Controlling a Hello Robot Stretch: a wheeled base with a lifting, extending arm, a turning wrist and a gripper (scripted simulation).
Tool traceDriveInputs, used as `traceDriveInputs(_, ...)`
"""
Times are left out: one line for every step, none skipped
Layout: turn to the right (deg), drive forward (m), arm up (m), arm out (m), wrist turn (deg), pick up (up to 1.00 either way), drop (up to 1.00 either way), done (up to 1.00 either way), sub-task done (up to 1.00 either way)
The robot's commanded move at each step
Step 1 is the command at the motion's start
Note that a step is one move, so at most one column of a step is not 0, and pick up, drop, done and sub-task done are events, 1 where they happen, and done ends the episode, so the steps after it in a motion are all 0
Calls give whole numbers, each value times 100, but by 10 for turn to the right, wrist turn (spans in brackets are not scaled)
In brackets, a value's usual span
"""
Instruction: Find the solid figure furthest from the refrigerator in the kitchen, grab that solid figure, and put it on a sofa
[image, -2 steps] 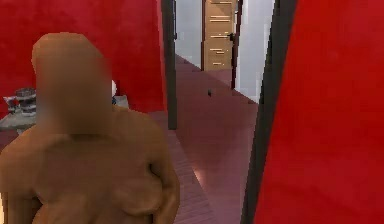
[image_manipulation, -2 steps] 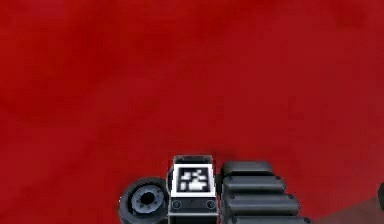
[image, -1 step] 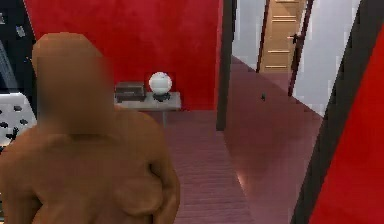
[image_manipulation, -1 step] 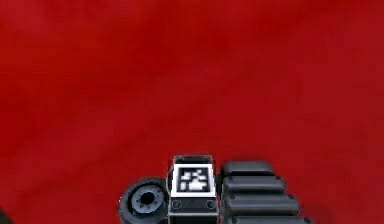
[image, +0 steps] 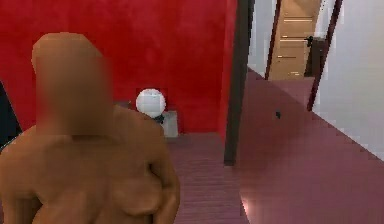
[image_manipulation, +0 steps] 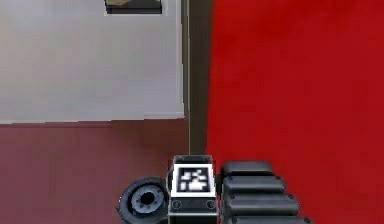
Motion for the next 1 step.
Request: traceDriveInputs(270,0,0,0,0,0,0,0,0)
